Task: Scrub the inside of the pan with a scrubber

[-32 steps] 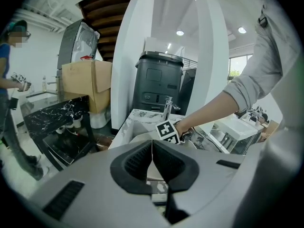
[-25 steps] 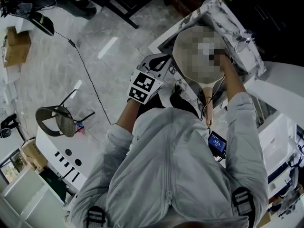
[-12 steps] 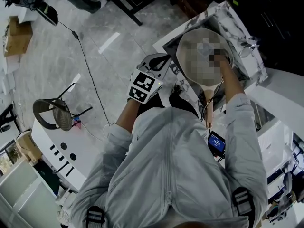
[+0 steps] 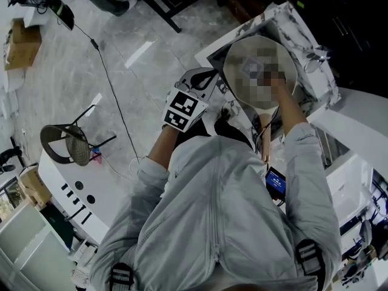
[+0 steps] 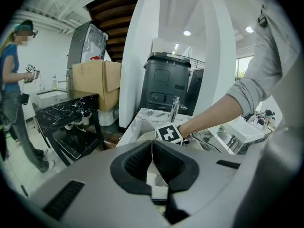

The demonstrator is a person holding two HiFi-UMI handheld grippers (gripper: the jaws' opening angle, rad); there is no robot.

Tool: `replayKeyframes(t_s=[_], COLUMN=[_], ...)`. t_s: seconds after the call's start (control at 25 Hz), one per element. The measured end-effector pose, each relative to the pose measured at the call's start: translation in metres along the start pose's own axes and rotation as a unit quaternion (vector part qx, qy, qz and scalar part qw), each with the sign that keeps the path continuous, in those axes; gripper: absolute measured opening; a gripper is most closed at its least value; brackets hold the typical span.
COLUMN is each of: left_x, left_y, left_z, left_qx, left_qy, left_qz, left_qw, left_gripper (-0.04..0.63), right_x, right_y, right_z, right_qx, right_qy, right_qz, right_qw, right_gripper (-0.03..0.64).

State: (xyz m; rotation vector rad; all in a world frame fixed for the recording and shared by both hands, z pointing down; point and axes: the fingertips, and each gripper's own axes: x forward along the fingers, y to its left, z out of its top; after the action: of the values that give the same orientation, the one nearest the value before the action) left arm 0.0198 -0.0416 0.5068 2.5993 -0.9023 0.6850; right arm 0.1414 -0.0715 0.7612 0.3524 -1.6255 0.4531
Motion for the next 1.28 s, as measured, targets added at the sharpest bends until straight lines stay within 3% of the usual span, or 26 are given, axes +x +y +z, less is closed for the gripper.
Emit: replayKeyframes(t_s=[0.32, 0.52, 0.8, 1.0, 1.28], left_x=[-0.002, -0.001, -0.001, -0.002, -0.003], left_y=[-0.004, -0.008, -0.011, -0.014, -0.016], left_z=[0.001, 0.001, 0.002, 0.0, -0.001], left_qx=[0.001, 0.0, 0.002, 0.003, 0.002], left_qy=[-0.006, -0.007, -0.01, -0.01, -0.012], left_qz=[0.003, -0.001, -0.003, -0.004, -0.003], left_qw=[1.0, 1.0, 0.9999, 0.9999, 0.9999], left_gripper=[0.025, 0.025, 0.024, 0.025, 0.025], right_x=[-0.012, -0.011, -0.018, -0.02, -0.019], right_y=[0.031, 0.07, 0.1, 0.102, 0.084], right_z=[-0.008, -0.01, -0.045, -0.069, -0.092], right_qx=[-0.039, -0.063, -0.075, -0.082, -0.081], right_qy=[0.02, 0.004, 0.061, 0.096, 0.13], right_qz=[0.026, 0.107, 0.183, 0.186, 0.153], right_qw=[0.999, 0.992, 0.978, 0.974, 0.976], right_gripper=[0.083, 0.083, 0.083, 0.082, 0.081])
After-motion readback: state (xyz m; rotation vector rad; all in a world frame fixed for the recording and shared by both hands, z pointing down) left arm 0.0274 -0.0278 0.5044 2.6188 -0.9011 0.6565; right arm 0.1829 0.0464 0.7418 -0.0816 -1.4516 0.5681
